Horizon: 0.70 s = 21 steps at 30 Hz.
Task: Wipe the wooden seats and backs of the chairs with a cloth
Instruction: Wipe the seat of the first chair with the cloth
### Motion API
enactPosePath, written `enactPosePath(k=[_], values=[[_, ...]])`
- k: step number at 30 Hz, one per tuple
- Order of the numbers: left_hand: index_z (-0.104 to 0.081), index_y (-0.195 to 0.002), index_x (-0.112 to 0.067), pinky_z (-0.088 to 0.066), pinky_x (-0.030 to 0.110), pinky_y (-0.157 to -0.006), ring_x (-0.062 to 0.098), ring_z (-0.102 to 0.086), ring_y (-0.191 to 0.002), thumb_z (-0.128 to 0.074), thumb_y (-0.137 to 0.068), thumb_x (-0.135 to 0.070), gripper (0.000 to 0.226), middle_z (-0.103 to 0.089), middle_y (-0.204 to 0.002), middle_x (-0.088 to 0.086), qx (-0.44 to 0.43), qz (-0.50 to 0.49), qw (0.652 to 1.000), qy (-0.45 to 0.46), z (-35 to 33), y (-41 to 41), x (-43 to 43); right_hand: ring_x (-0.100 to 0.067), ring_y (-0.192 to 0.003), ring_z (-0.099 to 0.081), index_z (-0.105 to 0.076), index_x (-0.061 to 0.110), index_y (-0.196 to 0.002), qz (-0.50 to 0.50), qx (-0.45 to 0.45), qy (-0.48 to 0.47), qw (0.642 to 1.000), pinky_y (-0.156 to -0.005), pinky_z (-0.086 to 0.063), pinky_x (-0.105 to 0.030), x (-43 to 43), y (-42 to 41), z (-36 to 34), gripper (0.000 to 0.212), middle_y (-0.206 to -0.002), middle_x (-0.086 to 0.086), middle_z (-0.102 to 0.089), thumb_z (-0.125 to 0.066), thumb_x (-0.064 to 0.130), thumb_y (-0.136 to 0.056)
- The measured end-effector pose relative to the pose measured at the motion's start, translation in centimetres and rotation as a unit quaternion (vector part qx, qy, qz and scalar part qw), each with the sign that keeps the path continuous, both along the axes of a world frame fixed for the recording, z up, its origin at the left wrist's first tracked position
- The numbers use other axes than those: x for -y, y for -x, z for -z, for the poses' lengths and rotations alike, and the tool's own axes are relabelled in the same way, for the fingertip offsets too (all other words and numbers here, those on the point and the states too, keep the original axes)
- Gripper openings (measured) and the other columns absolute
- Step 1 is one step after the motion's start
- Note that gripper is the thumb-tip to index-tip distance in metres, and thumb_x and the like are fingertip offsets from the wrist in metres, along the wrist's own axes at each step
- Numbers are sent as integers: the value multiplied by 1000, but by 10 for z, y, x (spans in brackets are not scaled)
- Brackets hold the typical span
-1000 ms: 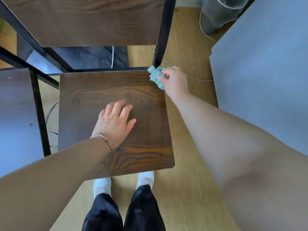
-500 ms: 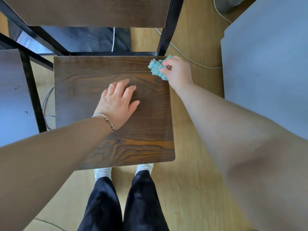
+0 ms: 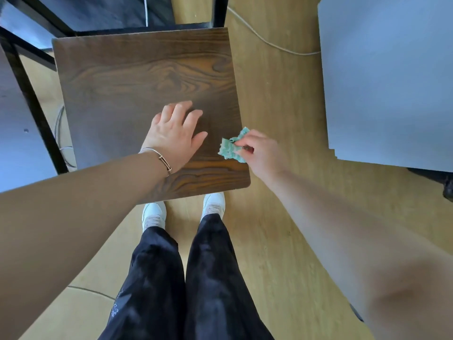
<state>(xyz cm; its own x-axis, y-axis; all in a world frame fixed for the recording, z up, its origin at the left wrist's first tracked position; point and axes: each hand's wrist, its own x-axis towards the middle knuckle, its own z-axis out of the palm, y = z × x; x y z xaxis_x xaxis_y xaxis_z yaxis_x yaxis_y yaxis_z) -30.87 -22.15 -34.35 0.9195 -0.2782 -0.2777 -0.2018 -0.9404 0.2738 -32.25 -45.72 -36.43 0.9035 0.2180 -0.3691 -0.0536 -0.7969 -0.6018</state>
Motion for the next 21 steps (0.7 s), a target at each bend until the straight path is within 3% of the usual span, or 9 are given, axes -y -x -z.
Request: enactPosePath(k=[5,9,12,15,19,21], values=[[-47,-136,-13,-41,54,-94,39,-41,-123,-43,-95,-46,53,-43,-141,14,-22,16,1000,-3,3,36,10,-13,-87,-64,-75,12,-104,-18,-31,26,999,-74,-49,-21,13,53,1,17,-108,3,-67,-67,13,-89],[-46,-137,-12,-40,53,-96,38,-40,-125,-44,-96,-44,52,-42,-142,14,-32,28,999,-6,2,60,14,-8,-86,-60,-75,13,-107,4,-40,35,999,-70,-35,-4,16,77,0,19,-108,4,-66,-66,13,-90],[-45,-137,-13,-41,53,-96,37,-39,-125,-41,-96,-45,52,-42,-142,14,-34,35,999,-9,-1,70,12,-8,-86,-59,-74,13,-108,31,-63,28,997,-68,-35,-4,14,83,-2,20,-108,4,-66,-65,18,-91],[-45,-137,-13,-40,53,-97,37,-39,-126,-38,-96,-46,53,-41,-143,13,-33,43,998,-14,-4,76,9,-6,-81,-57,-73,15,-106,100,-78,4,992,-64,-36,-6,12,87,-5,19,-101,6,-65,-65,26,-92],[-43,-139,-14,-39,51,-100,35,-37,-128,-35,-97,-47,54,-39,-145,12,-30,45,998,-21,-4,77,5,-4,-76,-54,-70,14,-105,240,-15,-7,971,-62,-37,-6,9,88,-5,17,-87,11,-59,-63,23,-92],[-44,-139,-13,-39,52,-100,35,-37,-128,-36,-97,-46,54,-40,-144,12,-25,41,999,-21,-5,77,2,-4,-79,-55,-69,14,-107,261,8,-2,965,-66,-41,-9,1,84,-5,17,-90,10,-59,-62,21,-93]])
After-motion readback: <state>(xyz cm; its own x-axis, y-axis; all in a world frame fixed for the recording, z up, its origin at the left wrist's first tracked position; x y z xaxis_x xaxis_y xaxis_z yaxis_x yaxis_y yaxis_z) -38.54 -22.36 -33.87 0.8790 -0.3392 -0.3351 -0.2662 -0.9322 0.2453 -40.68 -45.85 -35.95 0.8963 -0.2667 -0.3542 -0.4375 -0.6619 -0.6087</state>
